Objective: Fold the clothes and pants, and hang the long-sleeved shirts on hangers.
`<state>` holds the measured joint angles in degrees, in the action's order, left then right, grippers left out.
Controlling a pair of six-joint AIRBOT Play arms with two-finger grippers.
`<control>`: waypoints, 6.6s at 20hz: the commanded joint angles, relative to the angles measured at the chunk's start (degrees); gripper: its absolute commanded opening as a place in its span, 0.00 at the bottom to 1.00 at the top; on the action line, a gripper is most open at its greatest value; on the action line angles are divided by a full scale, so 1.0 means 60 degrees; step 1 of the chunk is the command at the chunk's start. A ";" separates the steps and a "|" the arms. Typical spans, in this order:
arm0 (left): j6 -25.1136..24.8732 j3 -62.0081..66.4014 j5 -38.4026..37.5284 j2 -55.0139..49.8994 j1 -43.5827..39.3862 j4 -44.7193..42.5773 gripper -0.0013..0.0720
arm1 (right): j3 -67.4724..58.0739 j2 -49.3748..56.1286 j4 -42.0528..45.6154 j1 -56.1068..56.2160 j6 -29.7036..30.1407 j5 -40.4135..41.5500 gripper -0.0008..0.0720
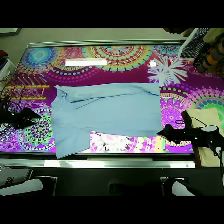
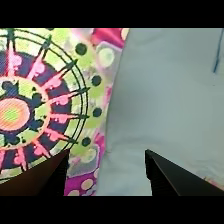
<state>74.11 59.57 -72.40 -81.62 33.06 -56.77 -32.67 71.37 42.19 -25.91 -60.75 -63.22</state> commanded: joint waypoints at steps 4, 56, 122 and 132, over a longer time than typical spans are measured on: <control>-0.0918 -0.1716 0.1078 -0.0051 0.0051 0.0820 0.75 | -0.0011 -0.0710 -0.0284 0.0007 -0.0495 -0.0299 0.07; 0.1800 0.5402 0.0066 0.4754 -0.2973 -0.1290 0.04 | -1.3923 -0.0874 0.4925 0.2688 -0.6080 -0.3818 0.07; 0.0849 -0.5785 0.0280 0.3075 -0.1712 0.0219 0.78 | -0.8102 0.2412 0.3304 0.0226 -0.3934 -0.3963 0.72; -0.0229 -0.5839 0.1089 0.3075 -0.1716 0.1045 0.58 | -0.8102 0.2022 0.3016 0.0229 -0.3840 -0.3923 0.72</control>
<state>74.83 24.75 -67.09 -63.24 22.72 -52.53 -81.32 83.85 61.47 -24.53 -84.14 -87.05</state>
